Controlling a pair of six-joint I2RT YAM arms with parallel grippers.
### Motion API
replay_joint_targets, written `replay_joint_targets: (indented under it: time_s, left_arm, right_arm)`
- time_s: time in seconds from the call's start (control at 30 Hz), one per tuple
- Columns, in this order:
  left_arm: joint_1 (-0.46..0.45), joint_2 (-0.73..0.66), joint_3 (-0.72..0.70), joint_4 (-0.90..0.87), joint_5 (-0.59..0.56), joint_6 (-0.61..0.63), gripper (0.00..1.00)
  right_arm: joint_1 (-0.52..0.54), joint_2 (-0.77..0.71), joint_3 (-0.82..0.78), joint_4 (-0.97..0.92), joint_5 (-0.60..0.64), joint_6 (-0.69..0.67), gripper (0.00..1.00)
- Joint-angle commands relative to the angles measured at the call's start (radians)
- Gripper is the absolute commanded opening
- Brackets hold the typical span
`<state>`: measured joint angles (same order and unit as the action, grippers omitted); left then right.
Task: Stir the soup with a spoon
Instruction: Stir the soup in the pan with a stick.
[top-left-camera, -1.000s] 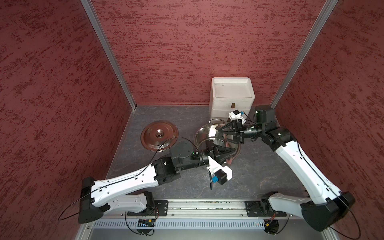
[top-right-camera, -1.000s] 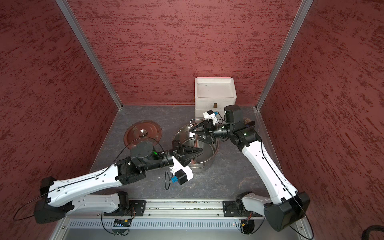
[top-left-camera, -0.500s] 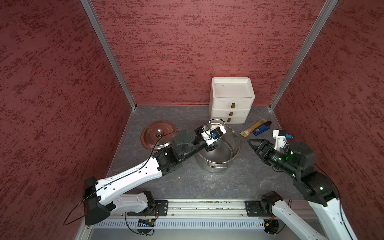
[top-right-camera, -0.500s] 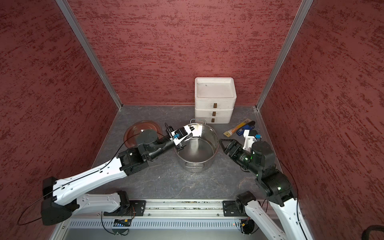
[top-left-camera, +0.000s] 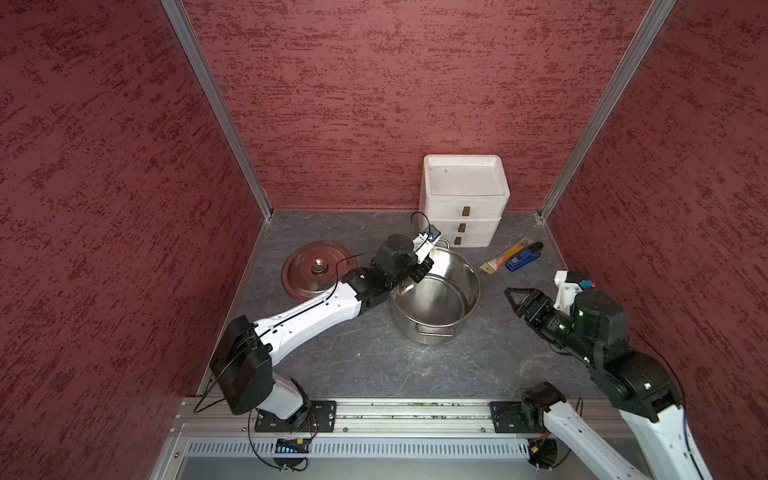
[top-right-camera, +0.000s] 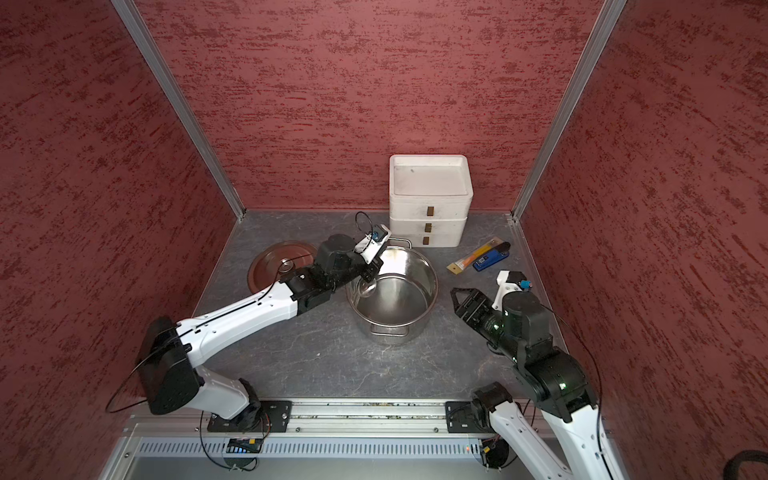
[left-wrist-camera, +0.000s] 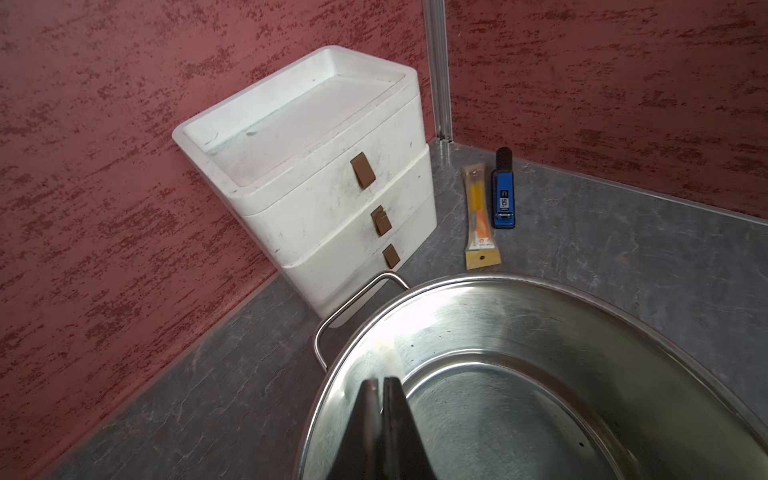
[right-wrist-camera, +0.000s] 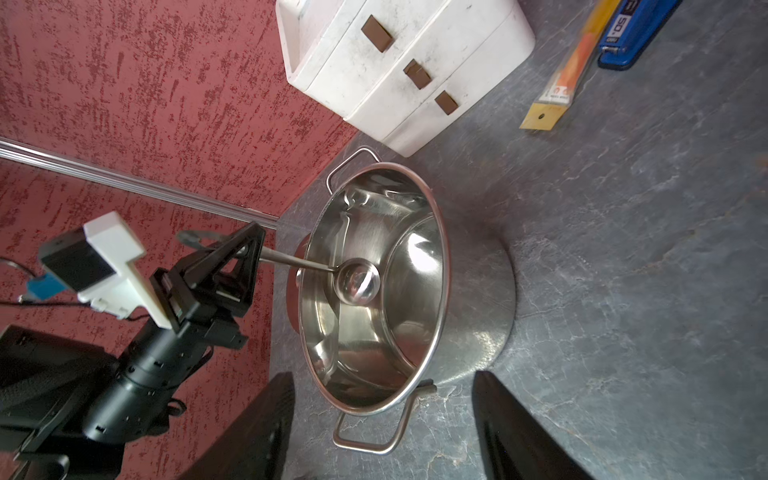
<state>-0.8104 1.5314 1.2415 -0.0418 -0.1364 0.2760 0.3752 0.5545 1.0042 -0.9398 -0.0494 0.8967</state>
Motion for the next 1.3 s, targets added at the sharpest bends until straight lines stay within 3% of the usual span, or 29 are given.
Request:
replay_joint_targets:
  time_s: [0.0,0.5,0.7,0.87,1.27]
  left_arm:
    - [0.020,0.062,0.088,0.008,0.010,-0.036,0.00]
    - [-0.022,0.371,0.440,-0.037,0.150,0.003,0.00]
    - [-0.078,0.409,0.510,-0.069,0.191,0.040,0.00]
    - [-0.142,0.373,0.484,-0.091,0.204,0.052,0.00]
    - [-0.281,0.126,0.177,-0.018,0.076,-0.012,0.00]
  right_arm:
    - [0.005,-0.019,0.008,-0.041,0.046,-0.018,0.71]
    - [0.005,-0.063,0.063,-0.136,0.106,-0.012,0.71]
    - [0.005,-0.081,0.052,-0.149,0.119,0.000,0.70]
    - [0.005,-0.103,0.030,-0.144,0.128,0.008,0.70]
    - [0.005,-0.092,-0.036,-0.081,0.079,0.006,0.70]
